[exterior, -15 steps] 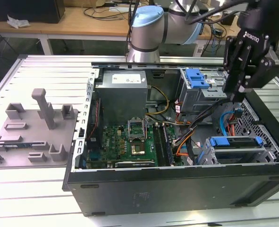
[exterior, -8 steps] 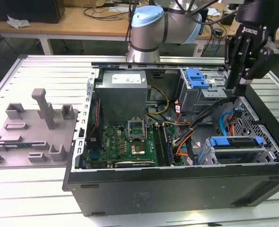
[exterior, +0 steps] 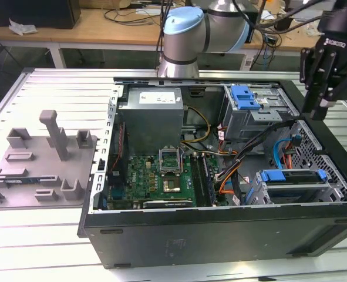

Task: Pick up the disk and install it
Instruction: 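Insert the first disk wire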

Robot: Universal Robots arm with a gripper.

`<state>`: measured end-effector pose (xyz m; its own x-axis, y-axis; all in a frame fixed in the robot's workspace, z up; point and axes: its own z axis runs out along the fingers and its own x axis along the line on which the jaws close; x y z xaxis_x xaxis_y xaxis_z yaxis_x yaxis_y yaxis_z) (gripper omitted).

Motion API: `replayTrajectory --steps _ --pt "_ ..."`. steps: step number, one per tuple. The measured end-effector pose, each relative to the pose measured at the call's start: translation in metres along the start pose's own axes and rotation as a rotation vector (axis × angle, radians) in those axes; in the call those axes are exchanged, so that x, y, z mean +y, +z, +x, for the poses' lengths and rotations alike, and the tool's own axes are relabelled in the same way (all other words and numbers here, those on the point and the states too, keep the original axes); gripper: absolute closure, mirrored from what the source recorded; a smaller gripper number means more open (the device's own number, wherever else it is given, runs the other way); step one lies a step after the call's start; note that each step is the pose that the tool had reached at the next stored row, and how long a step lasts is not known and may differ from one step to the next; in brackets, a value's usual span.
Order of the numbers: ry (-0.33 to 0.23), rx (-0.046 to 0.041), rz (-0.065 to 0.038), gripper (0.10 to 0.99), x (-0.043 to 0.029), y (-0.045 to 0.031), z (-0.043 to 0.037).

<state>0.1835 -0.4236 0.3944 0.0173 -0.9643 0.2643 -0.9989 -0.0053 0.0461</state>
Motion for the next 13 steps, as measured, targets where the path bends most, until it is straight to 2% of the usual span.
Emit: replayTrajectory --steps 2,5,7,9,13 --pt "0.001 0.0035 0.001 0.733 -0.0011 0.0026 -0.0007" --pt "0.014 0.0266 0.027 0.733 -0.0010 0.0027 -0.0009" --pt "0.030 0.0361 0.038 0.733 -0.0010 0.0031 -0.0011" --pt "0.045 0.0376 0.039 0.733 -0.0011 0.0039 -0.0013" --pt "0.102 0.0369 0.025 0.733 -0.0009 0.0111 -0.0036"
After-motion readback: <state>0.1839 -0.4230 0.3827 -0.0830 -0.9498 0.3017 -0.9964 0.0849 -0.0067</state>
